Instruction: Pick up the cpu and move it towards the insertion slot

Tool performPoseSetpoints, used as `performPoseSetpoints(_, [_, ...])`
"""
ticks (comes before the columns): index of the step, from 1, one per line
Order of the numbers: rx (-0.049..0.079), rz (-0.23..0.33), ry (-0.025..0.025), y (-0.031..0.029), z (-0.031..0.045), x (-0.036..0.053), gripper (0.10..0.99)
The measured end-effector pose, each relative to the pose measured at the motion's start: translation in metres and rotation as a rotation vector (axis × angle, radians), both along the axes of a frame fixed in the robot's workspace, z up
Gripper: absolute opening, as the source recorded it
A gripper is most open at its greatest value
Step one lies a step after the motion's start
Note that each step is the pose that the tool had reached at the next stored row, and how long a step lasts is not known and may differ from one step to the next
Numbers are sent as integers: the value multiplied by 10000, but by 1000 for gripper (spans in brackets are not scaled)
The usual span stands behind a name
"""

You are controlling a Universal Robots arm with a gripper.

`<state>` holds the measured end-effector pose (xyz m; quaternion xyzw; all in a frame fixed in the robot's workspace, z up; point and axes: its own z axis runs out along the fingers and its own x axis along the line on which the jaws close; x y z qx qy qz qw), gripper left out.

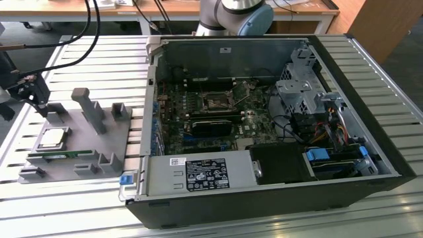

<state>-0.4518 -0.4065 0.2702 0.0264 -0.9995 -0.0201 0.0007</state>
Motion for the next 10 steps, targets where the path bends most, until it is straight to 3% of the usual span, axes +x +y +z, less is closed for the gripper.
performPoseSetpoints(10, [0,0,-1,0,-160,-1,706])
